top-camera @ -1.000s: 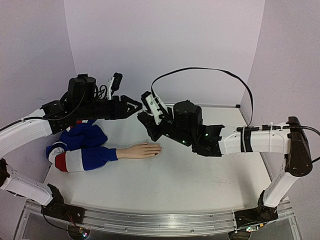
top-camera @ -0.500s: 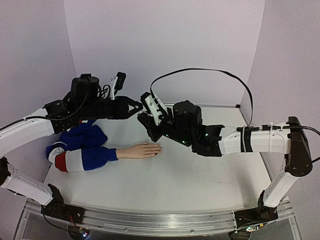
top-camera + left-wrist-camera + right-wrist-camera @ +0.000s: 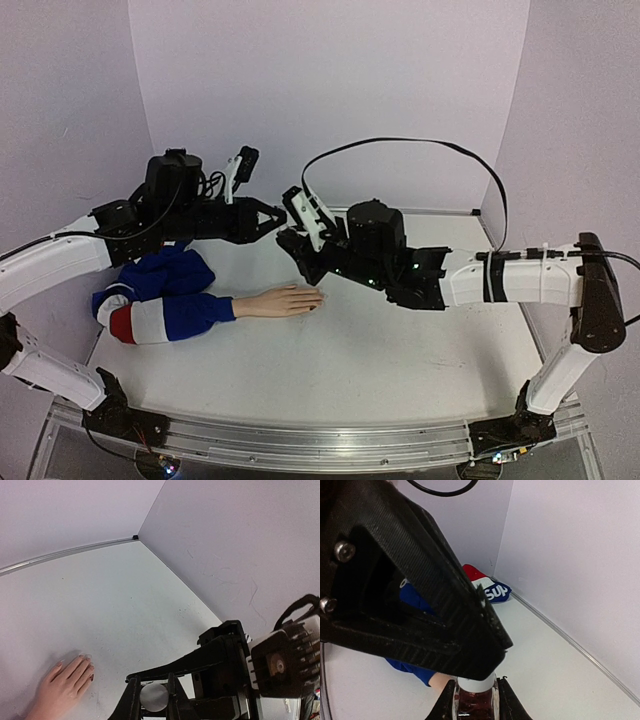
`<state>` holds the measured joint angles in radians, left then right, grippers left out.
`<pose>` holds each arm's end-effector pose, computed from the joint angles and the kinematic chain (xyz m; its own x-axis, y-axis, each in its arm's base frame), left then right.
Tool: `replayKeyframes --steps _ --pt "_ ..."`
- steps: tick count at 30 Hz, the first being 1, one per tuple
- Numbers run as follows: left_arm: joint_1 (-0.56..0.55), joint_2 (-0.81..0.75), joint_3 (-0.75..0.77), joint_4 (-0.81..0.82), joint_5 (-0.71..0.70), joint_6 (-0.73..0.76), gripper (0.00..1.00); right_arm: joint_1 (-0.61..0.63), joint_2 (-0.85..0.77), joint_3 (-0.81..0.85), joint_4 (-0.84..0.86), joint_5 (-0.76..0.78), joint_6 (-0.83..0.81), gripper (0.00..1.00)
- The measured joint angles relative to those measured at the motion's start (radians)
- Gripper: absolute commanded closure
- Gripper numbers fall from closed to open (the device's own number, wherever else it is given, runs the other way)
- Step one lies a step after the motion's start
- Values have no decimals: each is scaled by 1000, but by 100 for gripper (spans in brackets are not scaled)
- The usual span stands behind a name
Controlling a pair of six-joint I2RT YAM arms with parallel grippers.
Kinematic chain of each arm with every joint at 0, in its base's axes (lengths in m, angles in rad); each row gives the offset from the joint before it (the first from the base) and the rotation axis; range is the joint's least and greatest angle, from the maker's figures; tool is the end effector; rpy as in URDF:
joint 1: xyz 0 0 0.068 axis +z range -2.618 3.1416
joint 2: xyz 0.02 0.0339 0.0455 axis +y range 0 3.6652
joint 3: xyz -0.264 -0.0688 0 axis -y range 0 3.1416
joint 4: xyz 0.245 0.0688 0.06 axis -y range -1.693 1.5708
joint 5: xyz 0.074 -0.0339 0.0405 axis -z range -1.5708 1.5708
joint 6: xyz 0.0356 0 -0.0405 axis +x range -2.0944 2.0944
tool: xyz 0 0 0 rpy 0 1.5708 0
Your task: Paint the nails
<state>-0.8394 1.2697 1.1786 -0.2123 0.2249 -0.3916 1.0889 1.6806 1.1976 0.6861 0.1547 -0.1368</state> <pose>0.1910 -0.2248 0.3706 -0.5156 0.0175 -0.8567 0.7258 0.5403 -0.4258 0.1906 0.3525 0.3373 0.2025 0.0964 -0.9745 -0.7853 0.6105 -0.1028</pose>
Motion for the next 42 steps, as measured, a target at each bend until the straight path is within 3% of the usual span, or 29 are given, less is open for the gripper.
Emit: replayKeyframes --steps 3,8,12,16,21,23,27,30,35,42 --pt "18 3 8 -22 96 105 100 -43 -22 -1 -48 -173 31 100" --pt "69 8 24 -31 425 296 100 -155 -60 -3 -89 -693 126 100" --pt "74 4 32 -21 682 409 100 -180 -61 -16 12 -1052 304 100" --pt "54 8 61 -13 875 481 100 -162 -52 -35 196 -1226 514 100" --pt "44 28 92 -27 953 536 100 -154 -24 -36 338 -1316 664 100" --pt "44 28 93 -50 949 552 88 -155 -13 -37 362 -1330 688 100" --pt "40 17 97 -99 875 556 55 -163 -10 -68 397 -1307 681 100" --pt "44 -7 82 -159 782 526 36 -191 -35 -72 325 -1229 562 100" --pt "80 -79 34 -190 579 431 20 -213 -105 -72 135 -978 336 100" --pt "102 -111 21 -168 281 168 15 -162 -130 -71 -7 -441 169 100"
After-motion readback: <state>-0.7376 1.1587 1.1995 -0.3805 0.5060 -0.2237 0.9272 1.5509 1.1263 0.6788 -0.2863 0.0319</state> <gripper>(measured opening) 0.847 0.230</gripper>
